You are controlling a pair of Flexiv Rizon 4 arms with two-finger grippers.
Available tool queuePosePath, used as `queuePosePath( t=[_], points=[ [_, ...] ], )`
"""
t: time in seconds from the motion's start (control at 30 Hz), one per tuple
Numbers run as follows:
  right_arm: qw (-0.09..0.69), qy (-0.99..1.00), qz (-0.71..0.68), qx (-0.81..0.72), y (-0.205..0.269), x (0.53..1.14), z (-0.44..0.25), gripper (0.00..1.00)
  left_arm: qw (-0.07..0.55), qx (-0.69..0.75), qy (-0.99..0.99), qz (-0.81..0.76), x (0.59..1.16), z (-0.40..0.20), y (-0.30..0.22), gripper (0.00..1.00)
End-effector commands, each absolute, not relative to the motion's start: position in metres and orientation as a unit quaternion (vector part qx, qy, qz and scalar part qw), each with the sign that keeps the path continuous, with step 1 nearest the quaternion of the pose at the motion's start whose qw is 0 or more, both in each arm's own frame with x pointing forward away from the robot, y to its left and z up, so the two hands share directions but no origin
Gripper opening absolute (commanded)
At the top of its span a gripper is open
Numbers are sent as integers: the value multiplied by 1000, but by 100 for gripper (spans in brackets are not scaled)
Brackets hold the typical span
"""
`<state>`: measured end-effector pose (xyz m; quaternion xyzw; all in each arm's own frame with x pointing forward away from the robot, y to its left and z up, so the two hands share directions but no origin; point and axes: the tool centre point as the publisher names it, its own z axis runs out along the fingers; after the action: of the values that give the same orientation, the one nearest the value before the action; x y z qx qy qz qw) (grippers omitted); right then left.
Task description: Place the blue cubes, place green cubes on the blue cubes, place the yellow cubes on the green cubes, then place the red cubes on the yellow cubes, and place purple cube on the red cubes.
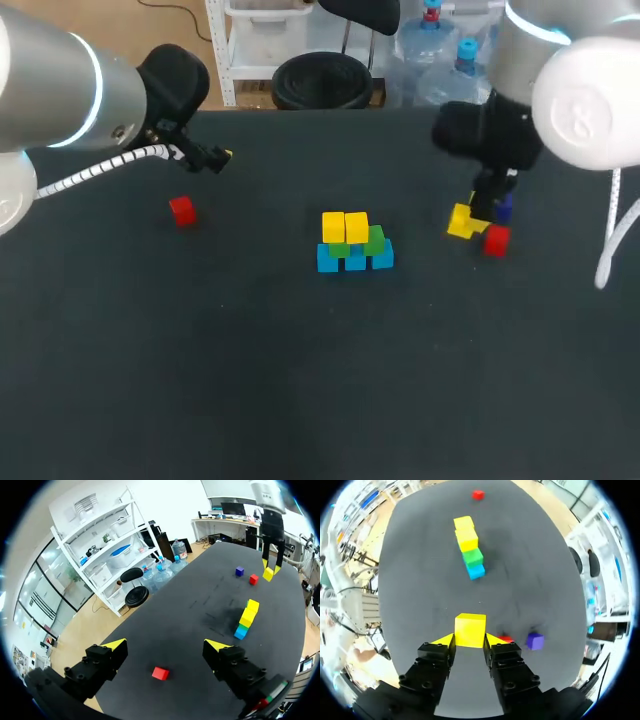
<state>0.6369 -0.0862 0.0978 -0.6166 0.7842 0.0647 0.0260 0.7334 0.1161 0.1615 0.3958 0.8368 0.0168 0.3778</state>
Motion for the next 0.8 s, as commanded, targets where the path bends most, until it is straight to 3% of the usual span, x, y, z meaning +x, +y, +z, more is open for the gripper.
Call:
queuePosePath(
  t=[0.03,0.8],
  points=[
    [29,774,68,-629,-75,635,101,0,378,397,836,15,734,162,117,100],
    [-5,713,52,-699,-49,645,106,0,378,397,836,15,734,162,117,100]
  ],
)
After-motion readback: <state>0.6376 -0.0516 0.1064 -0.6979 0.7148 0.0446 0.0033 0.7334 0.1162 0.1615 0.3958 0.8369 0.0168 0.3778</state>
